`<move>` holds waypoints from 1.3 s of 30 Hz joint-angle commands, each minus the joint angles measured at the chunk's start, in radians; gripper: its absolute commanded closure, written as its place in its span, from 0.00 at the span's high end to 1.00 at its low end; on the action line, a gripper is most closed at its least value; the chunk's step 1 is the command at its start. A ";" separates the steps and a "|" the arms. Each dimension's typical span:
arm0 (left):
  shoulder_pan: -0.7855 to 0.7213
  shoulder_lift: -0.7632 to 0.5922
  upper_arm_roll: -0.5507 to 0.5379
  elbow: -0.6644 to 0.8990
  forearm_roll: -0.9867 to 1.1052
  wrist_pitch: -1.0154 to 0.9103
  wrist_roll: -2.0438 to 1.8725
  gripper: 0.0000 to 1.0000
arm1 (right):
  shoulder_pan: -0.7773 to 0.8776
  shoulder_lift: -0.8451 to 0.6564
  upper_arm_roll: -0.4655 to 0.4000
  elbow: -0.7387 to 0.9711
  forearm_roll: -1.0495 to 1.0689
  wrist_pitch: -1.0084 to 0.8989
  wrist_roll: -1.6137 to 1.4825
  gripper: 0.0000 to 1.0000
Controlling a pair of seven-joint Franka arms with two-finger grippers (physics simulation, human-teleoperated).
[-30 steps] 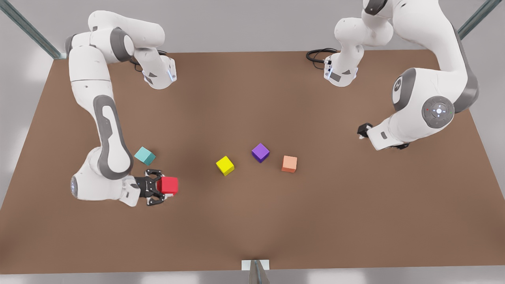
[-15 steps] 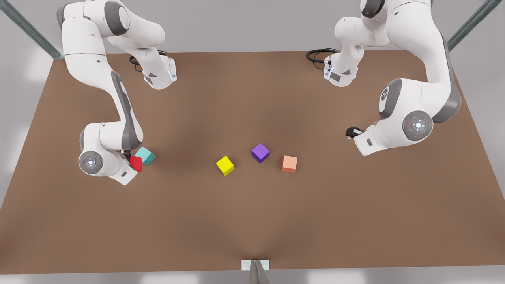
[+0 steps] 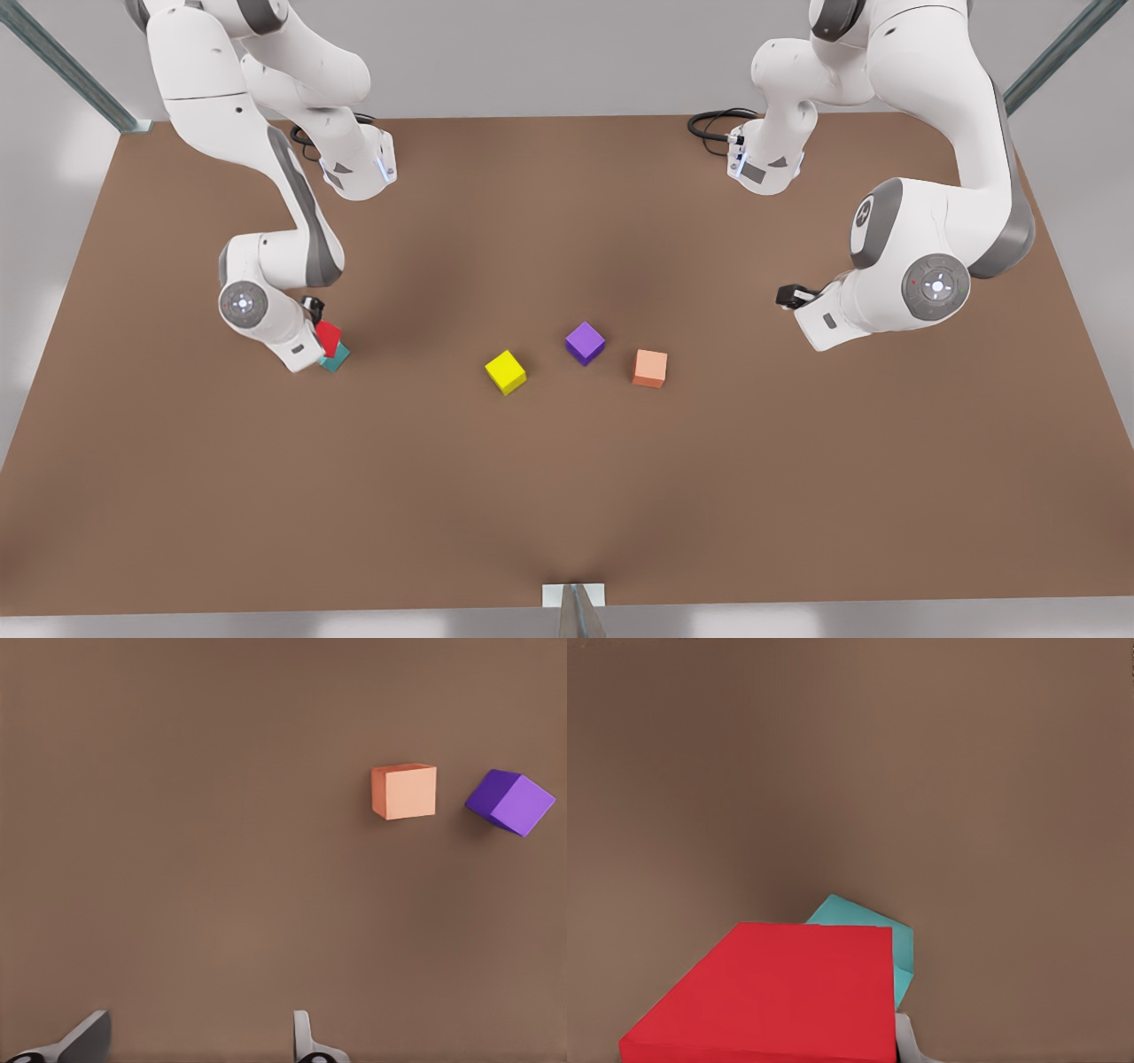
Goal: Pick up red wooden cube and pass to hand red wooden cube and place in blue wooden cube
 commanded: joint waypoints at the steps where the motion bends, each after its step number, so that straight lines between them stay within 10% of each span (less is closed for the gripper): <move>1: 0.000 0.003 0.000 0.000 0.000 -0.003 -0.031 1.00 | -0.005 -0.002 -0.001 -0.016 -0.007 0.092 0.231 0.37; 17: 0.002 0.016 0.000 0.000 0.000 -0.005 -0.031 1.00 | -0.017 0.031 -0.004 -0.025 -0.007 0.111 0.230 0.39; 19: 0.002 0.016 0.000 0.000 0.000 -0.005 -0.031 1.00 | -0.021 0.033 -0.004 -0.025 -0.007 0.112 0.230 1.00; 39: 0.002 0.024 0.000 0.000 0.000 -0.006 -0.032 1.00 | -0.018 -0.070 0.004 -0.007 0.016 -0.023 0.236 1.00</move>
